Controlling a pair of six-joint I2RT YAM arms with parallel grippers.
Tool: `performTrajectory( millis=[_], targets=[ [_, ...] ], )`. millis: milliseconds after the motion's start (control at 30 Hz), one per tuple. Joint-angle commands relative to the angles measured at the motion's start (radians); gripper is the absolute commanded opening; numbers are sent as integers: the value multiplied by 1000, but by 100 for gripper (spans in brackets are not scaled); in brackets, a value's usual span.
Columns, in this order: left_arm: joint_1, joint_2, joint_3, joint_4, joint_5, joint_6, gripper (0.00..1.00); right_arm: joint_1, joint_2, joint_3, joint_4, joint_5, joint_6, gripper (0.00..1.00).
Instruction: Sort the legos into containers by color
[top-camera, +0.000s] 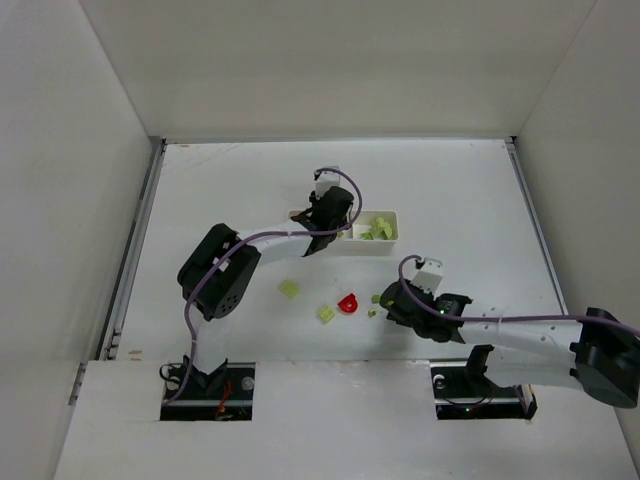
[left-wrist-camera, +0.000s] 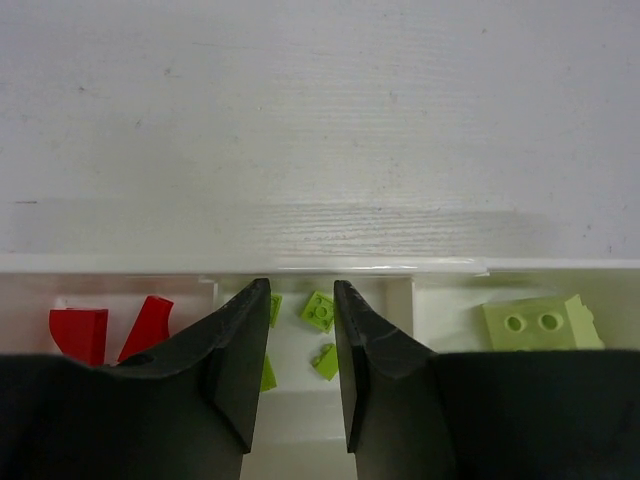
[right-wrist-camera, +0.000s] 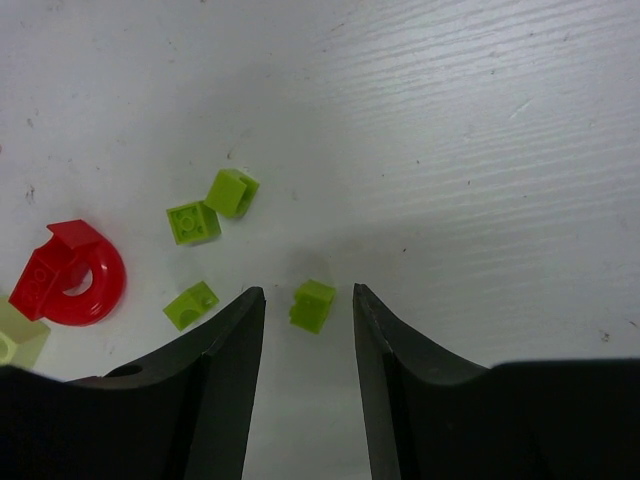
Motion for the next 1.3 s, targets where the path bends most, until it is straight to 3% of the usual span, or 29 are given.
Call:
performTrajectory(
  millis=[0,433,700,900,1033,1133,1267],
  targets=[
    [-7,-87,6,21,3,8,30,-7,4,-10,58,-23,-1,46],
    [-109,-374,-213,24,-3,7,39,-7,81,-2,110,-72,-18,34],
    [-178,-563,-426,-24,16,10,48,-13,164,42,109,-63,-69,15],
    [-243,-663,-526,-42,22,-25,52,-21,49,134,6,13,-142,12],
    [-313,-643,-535,-5,37,-19,53,-121,40,226,88,16,-308,12],
    [-353,-635,-572,38,8,-30,52,-202,84,314,264,-59,-441,12],
    [-373,-676,-644,44,-84,-109,52,-268,207,438,415,-179,-481,13]
  ],
)
